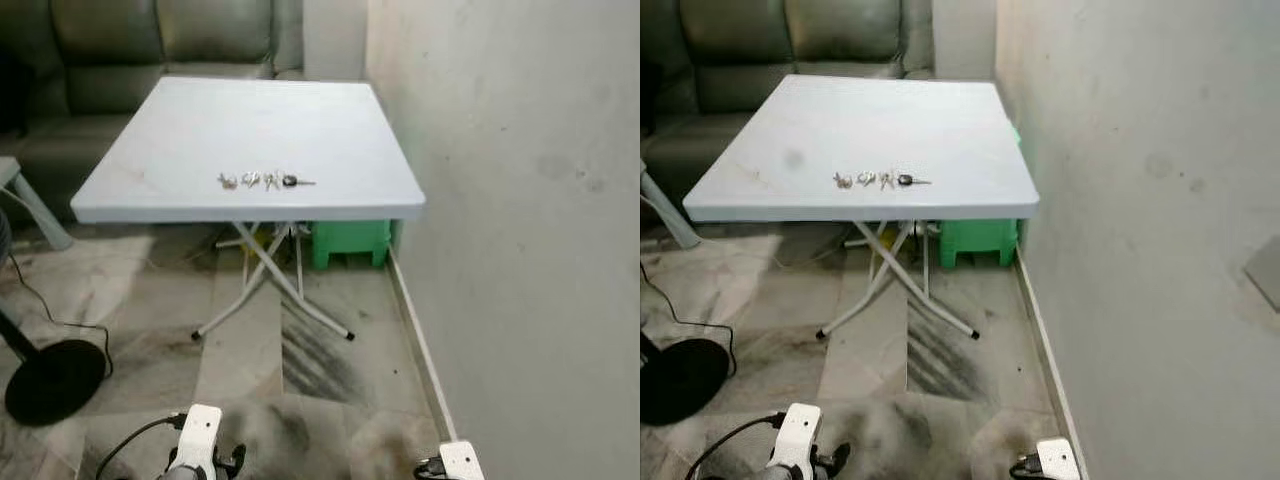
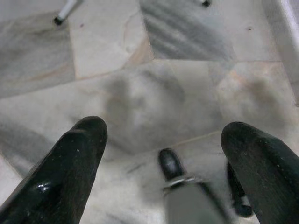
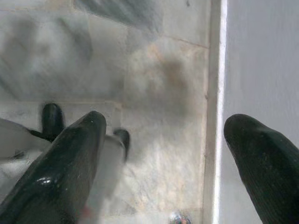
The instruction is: Hang keys on a hook
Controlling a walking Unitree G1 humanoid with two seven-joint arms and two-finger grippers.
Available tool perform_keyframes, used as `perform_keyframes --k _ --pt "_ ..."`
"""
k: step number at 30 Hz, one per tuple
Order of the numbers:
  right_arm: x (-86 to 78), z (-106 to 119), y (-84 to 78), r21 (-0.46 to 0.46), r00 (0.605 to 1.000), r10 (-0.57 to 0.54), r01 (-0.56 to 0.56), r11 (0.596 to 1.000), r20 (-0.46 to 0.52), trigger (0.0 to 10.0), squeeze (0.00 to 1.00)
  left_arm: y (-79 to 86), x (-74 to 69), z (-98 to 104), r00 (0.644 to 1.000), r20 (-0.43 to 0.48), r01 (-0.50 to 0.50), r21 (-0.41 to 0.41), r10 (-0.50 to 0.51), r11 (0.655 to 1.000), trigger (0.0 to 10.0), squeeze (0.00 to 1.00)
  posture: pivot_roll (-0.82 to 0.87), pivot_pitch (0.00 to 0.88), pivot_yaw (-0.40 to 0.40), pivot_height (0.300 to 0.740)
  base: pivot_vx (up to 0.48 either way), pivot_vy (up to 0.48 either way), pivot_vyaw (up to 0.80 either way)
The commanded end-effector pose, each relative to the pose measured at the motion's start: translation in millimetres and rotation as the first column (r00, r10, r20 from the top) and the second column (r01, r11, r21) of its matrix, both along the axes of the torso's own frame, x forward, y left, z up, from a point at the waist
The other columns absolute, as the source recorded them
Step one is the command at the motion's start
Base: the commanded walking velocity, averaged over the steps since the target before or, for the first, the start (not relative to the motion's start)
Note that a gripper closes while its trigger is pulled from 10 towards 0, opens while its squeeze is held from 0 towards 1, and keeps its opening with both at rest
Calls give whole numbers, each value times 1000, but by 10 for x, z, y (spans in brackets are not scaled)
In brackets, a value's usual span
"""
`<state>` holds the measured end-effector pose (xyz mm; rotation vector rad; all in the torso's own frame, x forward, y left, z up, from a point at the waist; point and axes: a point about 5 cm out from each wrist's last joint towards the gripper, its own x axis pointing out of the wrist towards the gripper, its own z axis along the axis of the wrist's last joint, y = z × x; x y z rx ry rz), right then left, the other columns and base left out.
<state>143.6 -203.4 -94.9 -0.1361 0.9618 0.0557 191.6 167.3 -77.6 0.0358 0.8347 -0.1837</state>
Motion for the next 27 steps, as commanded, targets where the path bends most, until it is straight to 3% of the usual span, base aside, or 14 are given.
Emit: perform_keyframes --k 1,27 --pt "84 24 67 16 1000 11 -11 1000 25 10000 0 98 -78 -33 1000 -29 -9 20 10 1000 10000 0 -77 0 3 740 0 368 0" --pt "67 20 51 13 1000 19 -19 1000 20 10000 0 88 -91 -42 999 -34 -7 22 7 1000 10000 0 -79 0 0 740 0 370 0"
